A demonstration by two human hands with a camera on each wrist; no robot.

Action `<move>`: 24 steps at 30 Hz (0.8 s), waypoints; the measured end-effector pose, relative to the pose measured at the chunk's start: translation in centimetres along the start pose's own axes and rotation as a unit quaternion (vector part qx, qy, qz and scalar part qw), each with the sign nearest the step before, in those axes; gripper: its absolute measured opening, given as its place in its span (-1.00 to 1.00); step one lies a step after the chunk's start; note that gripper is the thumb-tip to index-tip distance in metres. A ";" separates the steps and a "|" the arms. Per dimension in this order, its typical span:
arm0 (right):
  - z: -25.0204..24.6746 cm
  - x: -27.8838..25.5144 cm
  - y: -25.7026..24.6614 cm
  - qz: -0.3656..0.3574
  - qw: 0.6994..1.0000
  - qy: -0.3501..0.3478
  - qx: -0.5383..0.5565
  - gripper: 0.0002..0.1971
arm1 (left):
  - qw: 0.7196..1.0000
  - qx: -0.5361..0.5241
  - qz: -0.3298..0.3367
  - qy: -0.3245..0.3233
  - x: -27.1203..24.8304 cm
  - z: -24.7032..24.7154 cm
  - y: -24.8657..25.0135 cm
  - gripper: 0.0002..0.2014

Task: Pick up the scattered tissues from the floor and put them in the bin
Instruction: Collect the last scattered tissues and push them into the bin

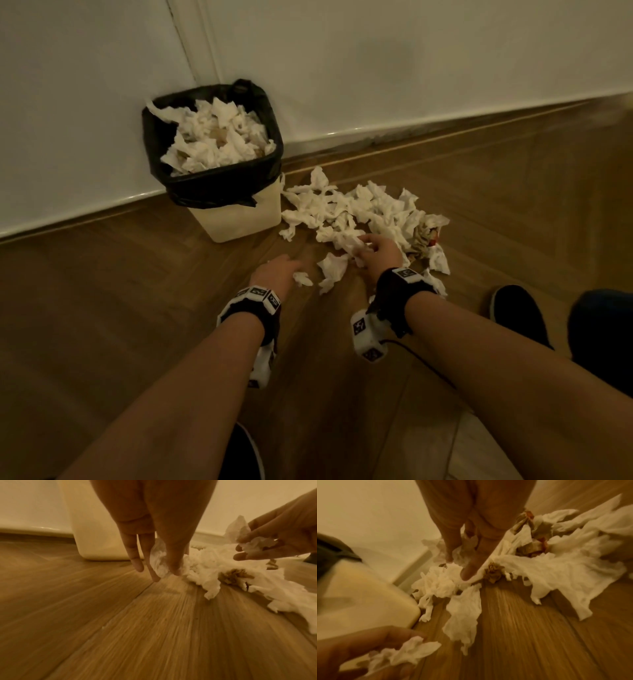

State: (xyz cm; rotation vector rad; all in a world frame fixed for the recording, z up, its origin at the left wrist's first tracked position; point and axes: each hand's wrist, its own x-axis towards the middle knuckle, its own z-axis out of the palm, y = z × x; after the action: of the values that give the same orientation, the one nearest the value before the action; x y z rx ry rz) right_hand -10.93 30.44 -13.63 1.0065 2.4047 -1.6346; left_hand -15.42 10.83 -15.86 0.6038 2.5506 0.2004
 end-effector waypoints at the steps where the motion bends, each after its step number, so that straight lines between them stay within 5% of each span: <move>1: -0.3 -0.3 -0.4 0.016 1.000 -0.011 0.020 -0.80 | 1.000 -0.005 0.001 0.005 -0.4 -0.5 0.3 -0.64; 14: -2.1 -2.0 -10.0 -0.043 0.968 -0.092 -0.231 -0.67 | 0.992 0.029 0.051 0.116 -4.1 -13.6 2.4 -0.59; 24: -0.2 -3.9 -20.1 -0.164 0.981 -0.022 -0.104 -0.87 | 0.959 0.045 0.049 0.275 -8.0 -25.2 -2.4 -0.69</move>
State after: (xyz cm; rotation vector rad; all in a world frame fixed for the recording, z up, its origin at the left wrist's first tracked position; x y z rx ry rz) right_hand -18.78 24.31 4.30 0.5589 2.7552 -1.4227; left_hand -23.00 4.40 8.81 0.8018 3.0793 0.3262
